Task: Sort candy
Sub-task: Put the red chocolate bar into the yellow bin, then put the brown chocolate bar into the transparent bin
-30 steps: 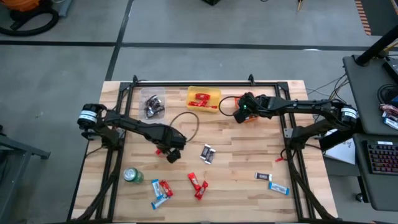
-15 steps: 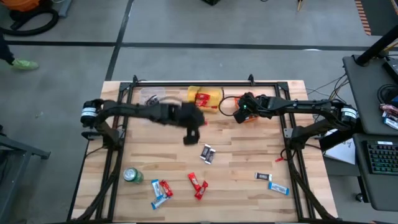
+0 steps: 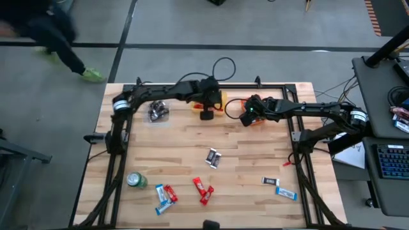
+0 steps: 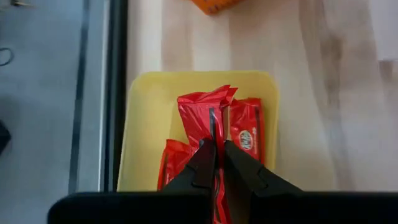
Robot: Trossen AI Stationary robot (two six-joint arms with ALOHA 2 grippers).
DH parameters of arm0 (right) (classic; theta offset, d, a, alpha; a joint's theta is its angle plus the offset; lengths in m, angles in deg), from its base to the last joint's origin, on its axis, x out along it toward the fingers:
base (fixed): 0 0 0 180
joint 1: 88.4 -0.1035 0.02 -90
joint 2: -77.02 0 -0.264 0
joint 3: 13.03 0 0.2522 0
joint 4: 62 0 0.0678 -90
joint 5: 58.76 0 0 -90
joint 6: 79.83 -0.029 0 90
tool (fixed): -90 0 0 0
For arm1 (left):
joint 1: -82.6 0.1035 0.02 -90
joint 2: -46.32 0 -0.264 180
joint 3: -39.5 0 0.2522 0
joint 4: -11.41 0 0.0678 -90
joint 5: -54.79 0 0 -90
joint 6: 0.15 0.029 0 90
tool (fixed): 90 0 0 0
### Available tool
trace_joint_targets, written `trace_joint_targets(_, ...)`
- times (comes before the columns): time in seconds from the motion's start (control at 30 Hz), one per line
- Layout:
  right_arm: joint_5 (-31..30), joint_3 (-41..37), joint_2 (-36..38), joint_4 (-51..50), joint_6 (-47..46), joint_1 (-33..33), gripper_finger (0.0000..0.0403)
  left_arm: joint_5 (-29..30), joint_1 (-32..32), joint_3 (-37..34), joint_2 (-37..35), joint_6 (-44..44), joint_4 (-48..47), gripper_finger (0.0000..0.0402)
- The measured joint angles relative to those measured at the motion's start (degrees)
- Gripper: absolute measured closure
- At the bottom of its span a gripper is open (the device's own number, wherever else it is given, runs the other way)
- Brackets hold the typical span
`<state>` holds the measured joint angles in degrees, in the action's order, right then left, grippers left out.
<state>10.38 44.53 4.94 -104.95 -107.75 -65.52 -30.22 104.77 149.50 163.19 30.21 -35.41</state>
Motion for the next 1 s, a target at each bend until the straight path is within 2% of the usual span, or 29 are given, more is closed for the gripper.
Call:
trace_joint_targets(0.3,0.1,0.0,0.0,-0.1,0.0,0.0,0.0202,-1.1,3.0,12.5,10.2,4.1,-9.0,0.0401)
trace_joint_targets(0.6,0.3,0.0,0.0,-0.1,-0.2,0.0,0.0202,-1.3,4.6,13.4,11.4,5.3,-9.0,0.0397)
trace_joint_targets(0.7,0.3,0.0,0.0,0.0,-0.2,0.0,0.0202,-1.3,4.9,13.1,11.4,5.3,-9.2,0.0377)
trace_joint_targets(1.0,0.3,0.0,0.0,-0.1,-0.2,0.0,0.0202,-1.2,4.9,12.9,10.9,5.2,-10.7,0.0281)
